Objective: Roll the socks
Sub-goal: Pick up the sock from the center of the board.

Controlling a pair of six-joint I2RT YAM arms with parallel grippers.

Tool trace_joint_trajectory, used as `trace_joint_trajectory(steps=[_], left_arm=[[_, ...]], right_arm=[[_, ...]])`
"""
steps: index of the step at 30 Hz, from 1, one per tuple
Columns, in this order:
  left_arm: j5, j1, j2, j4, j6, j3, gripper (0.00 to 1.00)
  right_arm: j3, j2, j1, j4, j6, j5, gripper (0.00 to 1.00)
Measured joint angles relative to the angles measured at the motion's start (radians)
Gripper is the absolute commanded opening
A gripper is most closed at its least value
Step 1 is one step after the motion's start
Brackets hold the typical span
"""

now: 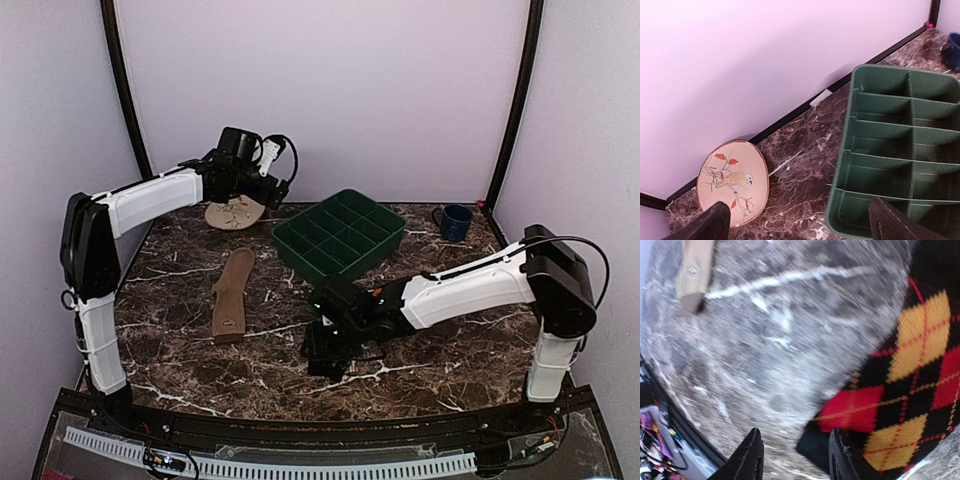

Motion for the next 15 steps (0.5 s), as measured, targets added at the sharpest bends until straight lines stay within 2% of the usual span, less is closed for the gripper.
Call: trace_joint_trajectory(steps=[8, 15], left_arm=[[-0.034, -0.172, -0.312, -0.05, -0.152, -0.253, 0.99], [-0.048, -0.259, -0.546, -0.106, -0.319, -0.546, 0.99]], right_arm=[[0.106, -0.045, 0.015, -0.073, -0.066, 0.056, 0.53], [0.066, -0.179, 0.02, -0.148, -0.161, 0.195, 0.61]])
